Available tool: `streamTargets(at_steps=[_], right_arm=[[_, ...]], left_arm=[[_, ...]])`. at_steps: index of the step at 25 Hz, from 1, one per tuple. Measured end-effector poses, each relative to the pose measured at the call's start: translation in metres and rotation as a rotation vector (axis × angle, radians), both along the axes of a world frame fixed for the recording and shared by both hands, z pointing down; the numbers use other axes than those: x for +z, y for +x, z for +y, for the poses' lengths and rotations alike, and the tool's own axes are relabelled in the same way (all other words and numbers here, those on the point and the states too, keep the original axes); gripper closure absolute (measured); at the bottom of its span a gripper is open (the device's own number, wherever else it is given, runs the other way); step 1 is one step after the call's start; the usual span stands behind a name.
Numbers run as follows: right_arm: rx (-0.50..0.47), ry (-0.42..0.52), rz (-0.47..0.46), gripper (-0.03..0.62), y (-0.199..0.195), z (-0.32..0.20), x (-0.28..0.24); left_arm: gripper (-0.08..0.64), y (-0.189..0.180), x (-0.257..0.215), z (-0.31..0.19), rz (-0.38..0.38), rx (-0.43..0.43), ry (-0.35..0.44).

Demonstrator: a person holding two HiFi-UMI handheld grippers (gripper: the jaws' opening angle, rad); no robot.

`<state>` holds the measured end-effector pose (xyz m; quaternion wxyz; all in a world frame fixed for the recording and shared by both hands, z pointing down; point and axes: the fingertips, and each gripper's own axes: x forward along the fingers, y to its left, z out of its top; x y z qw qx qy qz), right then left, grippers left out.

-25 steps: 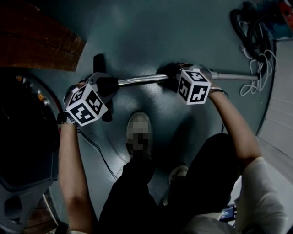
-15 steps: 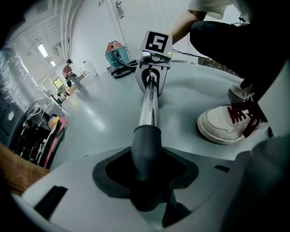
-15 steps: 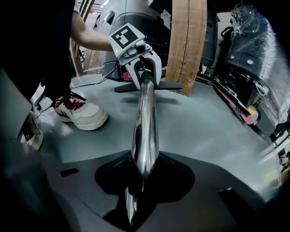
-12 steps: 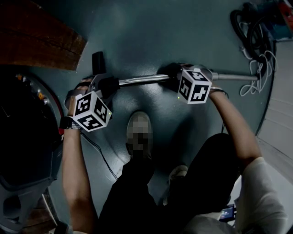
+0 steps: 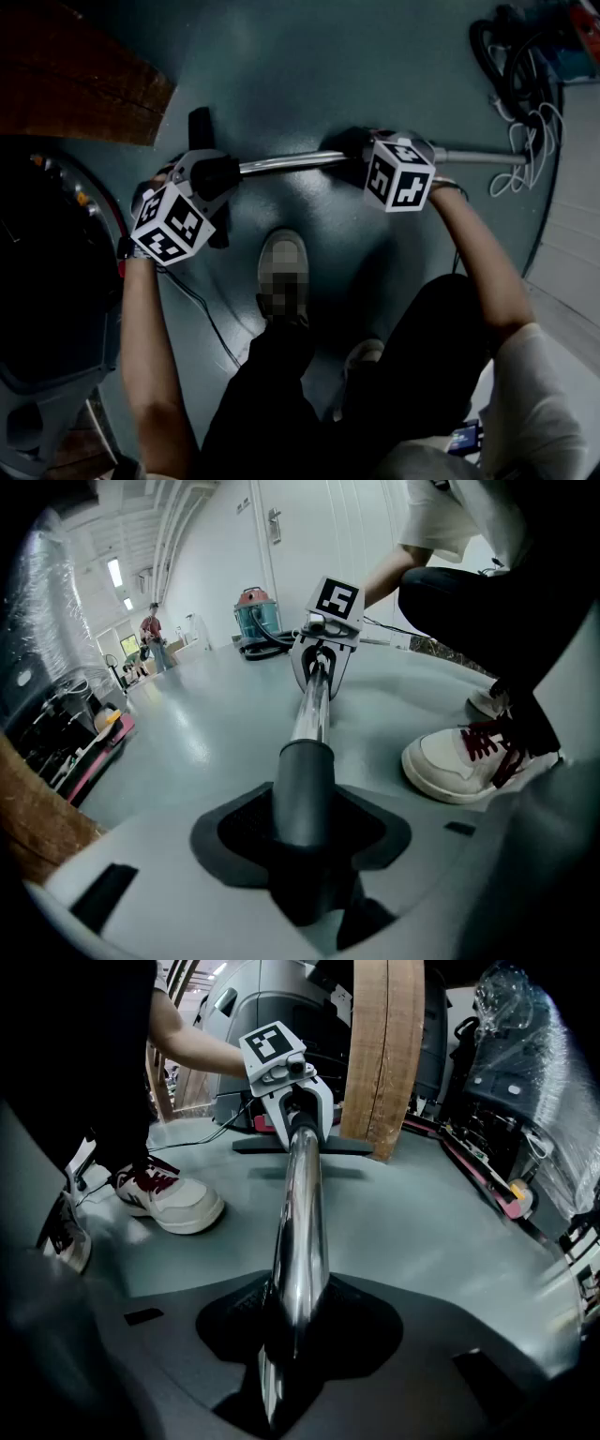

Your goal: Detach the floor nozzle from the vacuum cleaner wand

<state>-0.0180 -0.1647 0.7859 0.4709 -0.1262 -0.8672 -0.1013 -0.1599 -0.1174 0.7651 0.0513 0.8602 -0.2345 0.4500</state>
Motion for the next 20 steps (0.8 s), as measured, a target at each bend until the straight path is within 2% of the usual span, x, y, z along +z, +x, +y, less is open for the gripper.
streamTargets(at_steps=[8,16,18,20], right_arm=[[-0.011,-0.001,-0.005,0.457,-0.0005,0.0014,0.0002],[-0.041,0.012,0.009,0.457,-0.0013,0.0044,0.0027],[-0.037,0.015,0.006,0.457,-0.0018,0.0023,0.0019],[-0.028,0.014,-0.005,0.457,-0.003,-0.0008,0.0003]], left_arm=[[0.377,0.0003,-0.0007,0.001,0.081,-0.018,-0.075],[0.376,0.0003,0.0044,0.0063,0.113,-0.008,-0.241],[0.376,-0.0002,0.0034,0.0038,0.095,-0.004,-0.242],[0.377,-0.0016,0.0013,-0.0007,0.056,-0.01,-0.198]])
